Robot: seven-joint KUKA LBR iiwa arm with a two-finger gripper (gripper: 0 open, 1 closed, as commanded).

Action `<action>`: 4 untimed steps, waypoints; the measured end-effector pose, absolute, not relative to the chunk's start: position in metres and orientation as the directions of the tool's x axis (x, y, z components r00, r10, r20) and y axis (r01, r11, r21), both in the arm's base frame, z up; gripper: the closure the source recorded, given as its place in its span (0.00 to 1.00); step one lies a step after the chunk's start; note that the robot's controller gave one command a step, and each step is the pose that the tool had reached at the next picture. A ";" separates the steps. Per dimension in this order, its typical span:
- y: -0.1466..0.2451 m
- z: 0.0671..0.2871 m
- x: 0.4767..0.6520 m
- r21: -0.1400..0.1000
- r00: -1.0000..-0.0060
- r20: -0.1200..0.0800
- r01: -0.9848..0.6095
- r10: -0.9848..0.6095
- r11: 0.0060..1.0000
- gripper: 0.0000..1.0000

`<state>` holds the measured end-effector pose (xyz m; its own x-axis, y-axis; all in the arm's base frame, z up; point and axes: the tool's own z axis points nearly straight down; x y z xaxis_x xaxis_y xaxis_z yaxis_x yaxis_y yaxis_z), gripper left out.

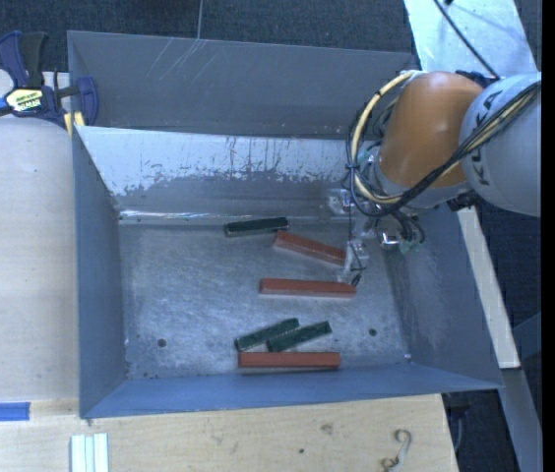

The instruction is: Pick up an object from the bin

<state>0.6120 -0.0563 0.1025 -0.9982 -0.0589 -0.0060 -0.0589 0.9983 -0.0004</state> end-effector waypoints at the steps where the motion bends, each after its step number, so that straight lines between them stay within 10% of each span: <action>1: -0.047 0.101 0.611 0.000 -0.998 -0.002 0.061 0.061 0.998 0.00; 3: -0.048 0.071 0.605 0.000 -0.993 -0.001 0.122 0.122 0.993 0.00; 4: -0.048 0.073 0.607 0.000 -0.993 -0.011 0.121 0.121 0.993 1.00</action>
Offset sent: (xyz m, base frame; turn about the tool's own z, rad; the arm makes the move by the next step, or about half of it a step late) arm -0.0018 0.0099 -0.0025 0.1209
